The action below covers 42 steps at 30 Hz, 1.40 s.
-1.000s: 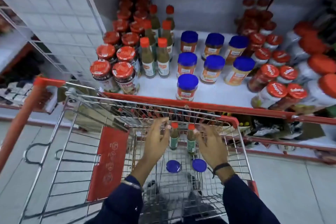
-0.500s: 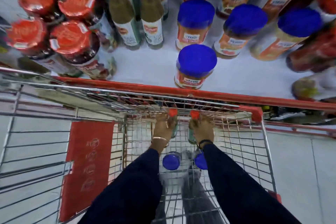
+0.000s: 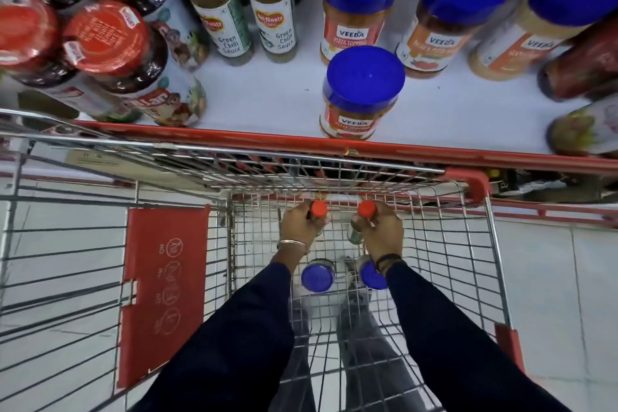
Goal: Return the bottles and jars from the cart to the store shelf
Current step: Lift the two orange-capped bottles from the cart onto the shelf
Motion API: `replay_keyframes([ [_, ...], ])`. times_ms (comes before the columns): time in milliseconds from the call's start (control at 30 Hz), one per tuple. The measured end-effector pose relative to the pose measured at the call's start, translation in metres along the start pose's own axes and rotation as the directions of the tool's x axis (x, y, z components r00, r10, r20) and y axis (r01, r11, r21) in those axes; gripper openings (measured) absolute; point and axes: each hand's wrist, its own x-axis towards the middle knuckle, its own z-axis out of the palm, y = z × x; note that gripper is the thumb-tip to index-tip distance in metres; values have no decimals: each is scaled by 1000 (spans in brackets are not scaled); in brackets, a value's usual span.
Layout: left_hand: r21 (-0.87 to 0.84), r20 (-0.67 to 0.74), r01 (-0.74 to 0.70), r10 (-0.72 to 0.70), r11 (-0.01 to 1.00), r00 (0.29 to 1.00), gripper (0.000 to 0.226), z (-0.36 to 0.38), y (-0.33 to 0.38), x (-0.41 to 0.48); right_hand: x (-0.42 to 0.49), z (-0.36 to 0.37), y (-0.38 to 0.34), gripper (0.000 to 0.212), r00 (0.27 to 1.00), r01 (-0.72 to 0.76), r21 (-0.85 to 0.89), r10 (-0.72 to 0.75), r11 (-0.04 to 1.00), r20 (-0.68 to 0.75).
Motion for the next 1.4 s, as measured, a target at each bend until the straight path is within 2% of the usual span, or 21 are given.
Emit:
replay_keyframes([
  [100,-29,-37,-42,41,999,998,37,-13,1,-25,-22,-17,-6,34,997,69,54,-72,996,42],
  [267,-123,-156,-110,90,986,984,23,-49,13,-75,-63,-55,-31,37,981,182,161,-190,970,41],
  [500,-148,-352,-241,177,959,919,25,-122,54,-150,-125,-118,-95,33,920,374,235,-391,897,29],
  [667,-263,-429,-420,284,869,858,46,-177,91,-199,-163,-158,-148,36,852,511,293,-522,808,-47],
  [767,-232,-464,-493,351,838,814,48,-205,114,-215,-181,-177,-187,39,785,609,312,-609,729,-111],
  [933,-64,-554,-586,459,808,694,46,-246,153,-219,-190,-190,-250,32,692,716,297,-699,631,-183],
  [1033,15,-580,-608,502,794,642,47,-262,168,-199,-181,-186,-281,34,658,752,234,-715,616,-236],
  [1100,63,-588,-605,520,793,620,47,-267,174,-182,-168,-178,-295,35,660,750,190,-708,633,-249],
  [1233,133,-550,-597,560,791,620,42,-268,179,-152,-139,-157,-311,33,670,735,86,-702,673,-242],
  [1400,165,-470,-564,567,809,677,40,-264,174,-123,-110,-132,-310,30,717,680,9,-663,733,-216],
])
